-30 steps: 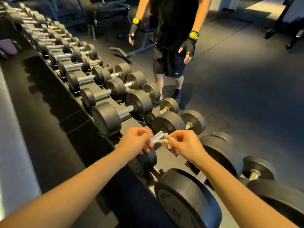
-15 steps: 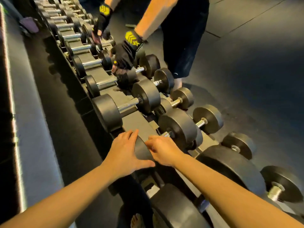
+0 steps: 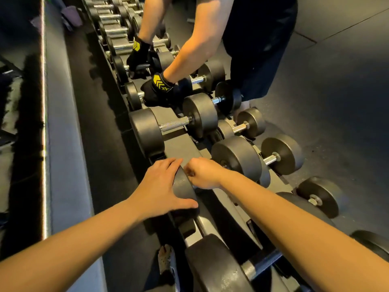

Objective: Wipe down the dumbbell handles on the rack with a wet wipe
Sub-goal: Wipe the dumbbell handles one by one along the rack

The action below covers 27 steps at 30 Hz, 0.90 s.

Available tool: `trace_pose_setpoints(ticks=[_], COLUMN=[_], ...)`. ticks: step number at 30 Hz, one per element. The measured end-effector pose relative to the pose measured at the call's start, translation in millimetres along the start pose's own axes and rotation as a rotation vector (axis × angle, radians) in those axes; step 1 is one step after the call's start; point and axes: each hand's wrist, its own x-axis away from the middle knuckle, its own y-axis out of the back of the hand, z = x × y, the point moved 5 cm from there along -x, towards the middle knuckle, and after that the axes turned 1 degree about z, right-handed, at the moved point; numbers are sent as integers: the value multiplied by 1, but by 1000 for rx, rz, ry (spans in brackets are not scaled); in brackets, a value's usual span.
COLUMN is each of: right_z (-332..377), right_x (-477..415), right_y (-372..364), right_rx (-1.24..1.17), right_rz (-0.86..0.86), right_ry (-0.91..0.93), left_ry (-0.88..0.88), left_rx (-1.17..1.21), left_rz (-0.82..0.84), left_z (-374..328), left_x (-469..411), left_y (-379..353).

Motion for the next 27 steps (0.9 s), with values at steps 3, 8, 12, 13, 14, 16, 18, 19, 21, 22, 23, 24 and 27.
trace_pose_setpoints(ticks=[3, 8, 12, 13, 14, 16, 18, 19, 21, 22, 23, 24, 27], right_z=[-7, -26, -12, -13, -14, -19, -22, -24, -31, -34, -35, -35, -26], right_x=[13, 41, 39, 40, 41, 45, 52, 55, 58, 60, 61, 60, 52], right_y=[5, -6, -38, -42, -44, -51, -54, -55, -57, -58, -61, -65, -85], right_rx=[242, 131, -374, -409, -397, -349, -392, -436, -537, -598, -668, -750, -971], right_rz=[-114, -376, -390, -426, -456, -533, -638, -677, -732, -755, -763, -751, -603], right_ry=[25, -97, -6, 9, 10, -35, -133, -192, -308, -355, -393, -411, -368], left_ry=[-1, -10, -18, -21, -21, -21, -19, -15, -14, -17, -18, -18, -22], left_rx=[-1, -1, -19, -15, -7, 0, 6, 14, 12, 6, 6, 9, -3], left_rz=[-3, -11, -37, -36, -38, -38, -34, -35, -33, -32, -34, -38, -46], left_z=[0, 0, 0, 1, 1, 1, 0, -1, -1, -1, -1, 0, 0], left_x=[1, 0, 0, 0, -1, 0, 1, 1, 0, 0, 0, 0, 0], left_y=[0, 0, -1, -1, -1, -1, 0, 0, 0, 0, -1, -1, -2])
